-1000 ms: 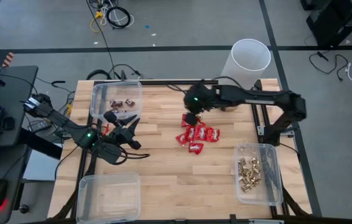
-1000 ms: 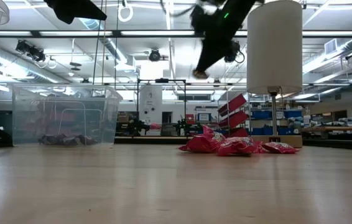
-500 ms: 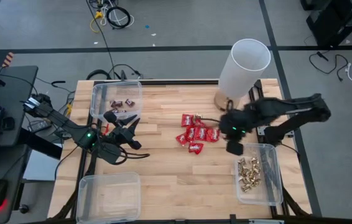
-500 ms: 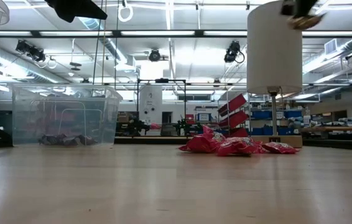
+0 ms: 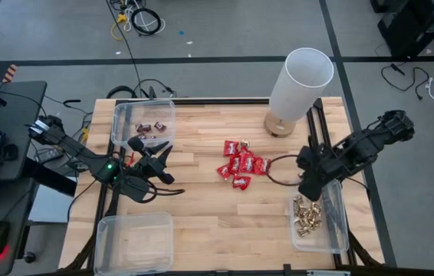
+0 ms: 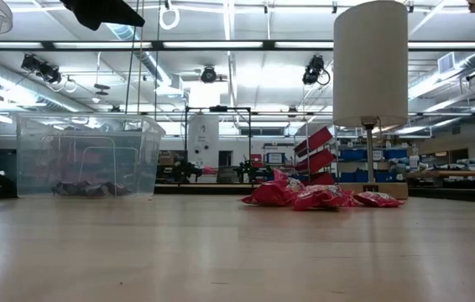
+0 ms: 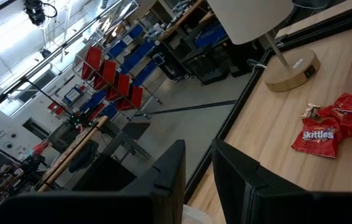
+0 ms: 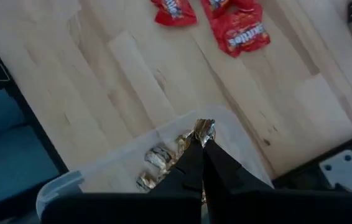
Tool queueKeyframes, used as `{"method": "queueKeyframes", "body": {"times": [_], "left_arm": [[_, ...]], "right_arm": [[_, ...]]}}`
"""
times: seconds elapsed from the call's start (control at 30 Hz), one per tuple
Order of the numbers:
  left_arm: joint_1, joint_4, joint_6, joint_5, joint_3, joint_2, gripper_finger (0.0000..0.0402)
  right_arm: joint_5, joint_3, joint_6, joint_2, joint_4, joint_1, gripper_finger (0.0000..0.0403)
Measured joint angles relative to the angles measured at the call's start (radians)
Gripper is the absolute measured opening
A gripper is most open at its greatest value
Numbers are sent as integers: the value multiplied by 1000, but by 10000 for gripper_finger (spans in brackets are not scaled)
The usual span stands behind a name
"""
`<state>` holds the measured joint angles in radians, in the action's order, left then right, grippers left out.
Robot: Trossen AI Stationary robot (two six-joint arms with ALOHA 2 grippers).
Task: Sort candy
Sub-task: Put the gold chocolate into the bottom right transparent bin
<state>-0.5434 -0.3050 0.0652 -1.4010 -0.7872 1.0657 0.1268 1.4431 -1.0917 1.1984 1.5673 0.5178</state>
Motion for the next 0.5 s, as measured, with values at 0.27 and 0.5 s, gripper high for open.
{"method": "queueKeyframes", "body": {"times": [0.27,0.5], "left_arm": [[0,0,-6,34,0,0,82],[0,0,-7,42,0,0,82]], "right_arm": [[-33,-152,-107,-11,-5,80,0],[-127,-315,-178,-13,-97,128,0]]}}
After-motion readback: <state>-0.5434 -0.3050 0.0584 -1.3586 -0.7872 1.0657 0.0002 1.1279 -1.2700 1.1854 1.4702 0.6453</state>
